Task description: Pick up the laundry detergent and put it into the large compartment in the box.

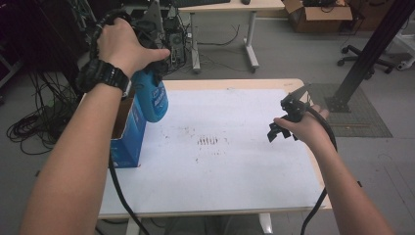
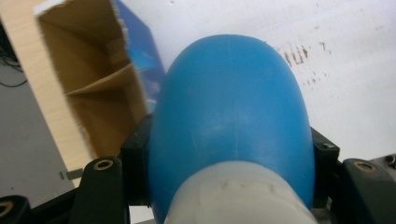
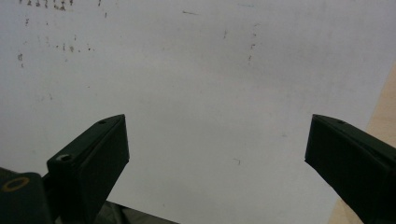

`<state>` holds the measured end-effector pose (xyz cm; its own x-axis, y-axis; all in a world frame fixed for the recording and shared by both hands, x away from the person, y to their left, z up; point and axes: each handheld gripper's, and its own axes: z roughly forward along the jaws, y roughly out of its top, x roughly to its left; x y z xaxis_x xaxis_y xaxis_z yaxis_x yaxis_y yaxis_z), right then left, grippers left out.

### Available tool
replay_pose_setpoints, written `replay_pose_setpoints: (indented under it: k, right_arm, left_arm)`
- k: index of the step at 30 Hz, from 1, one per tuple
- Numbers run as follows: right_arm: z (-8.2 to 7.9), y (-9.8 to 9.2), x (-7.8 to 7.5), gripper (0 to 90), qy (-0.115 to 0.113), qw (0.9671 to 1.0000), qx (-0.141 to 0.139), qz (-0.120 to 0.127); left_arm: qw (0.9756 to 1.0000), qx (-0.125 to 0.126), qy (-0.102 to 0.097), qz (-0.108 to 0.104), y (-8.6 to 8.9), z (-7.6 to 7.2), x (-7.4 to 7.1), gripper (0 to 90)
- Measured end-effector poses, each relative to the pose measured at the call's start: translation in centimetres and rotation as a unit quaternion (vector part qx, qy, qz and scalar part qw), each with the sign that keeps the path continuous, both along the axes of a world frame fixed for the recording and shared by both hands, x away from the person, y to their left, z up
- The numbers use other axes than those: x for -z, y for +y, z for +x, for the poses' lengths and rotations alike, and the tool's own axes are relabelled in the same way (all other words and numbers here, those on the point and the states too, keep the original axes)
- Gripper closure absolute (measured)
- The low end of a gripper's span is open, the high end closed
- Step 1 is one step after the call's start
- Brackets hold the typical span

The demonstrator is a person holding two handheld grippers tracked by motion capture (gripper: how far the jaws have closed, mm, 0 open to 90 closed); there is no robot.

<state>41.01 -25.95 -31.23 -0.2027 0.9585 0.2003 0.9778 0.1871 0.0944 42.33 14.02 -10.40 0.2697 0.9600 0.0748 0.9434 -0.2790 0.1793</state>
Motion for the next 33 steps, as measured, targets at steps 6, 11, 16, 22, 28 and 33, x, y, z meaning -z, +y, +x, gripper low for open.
replay_pose_setpoints:
  k: [6,11,16,22,28,33]
  right_arm:
    - [0.2,0.1,0.1,6.4,0.0,1.0,0.001,-0.004]
    - [0.3,0.3,0.2,6.4,0.003,1.0,0.001,-0.006]
    - [0.3,0.2,0.2,6.4,0.002,1.0,0.002,-0.008]
    - [0.3,0.0,0.3,6.6,0.002,0.9999,0.006,-0.015]
    - [0.3,-0.2,0.4,6.6,0.003,0.9998,0.009,-0.016]
    - [0.4,0.0,0.6,6.6,0.005,0.9998,0.007,-0.016]
  left_arm:
    - [0.9996,-0.026,-0.007,0.011,2.7,-0.4,-1.3,37.8]
    - [0.9988,-0.048,-0.011,0.005,5.0,-0.6,-1.5,37.7]
    - [0.9976,-0.067,-0.011,0.009,7.0,-0.8,-1.1,37.7]
    - [0.9965,-0.083,-0.011,0.007,8.9,-0.9,-0.6,37.7]
    - [0.9953,-0.096,-0.012,0.011,10.1,-0.9,0.0,37.7]
    - [0.9949,-0.101,-0.006,0.006,10.7,-0.7,1.1,37.7]
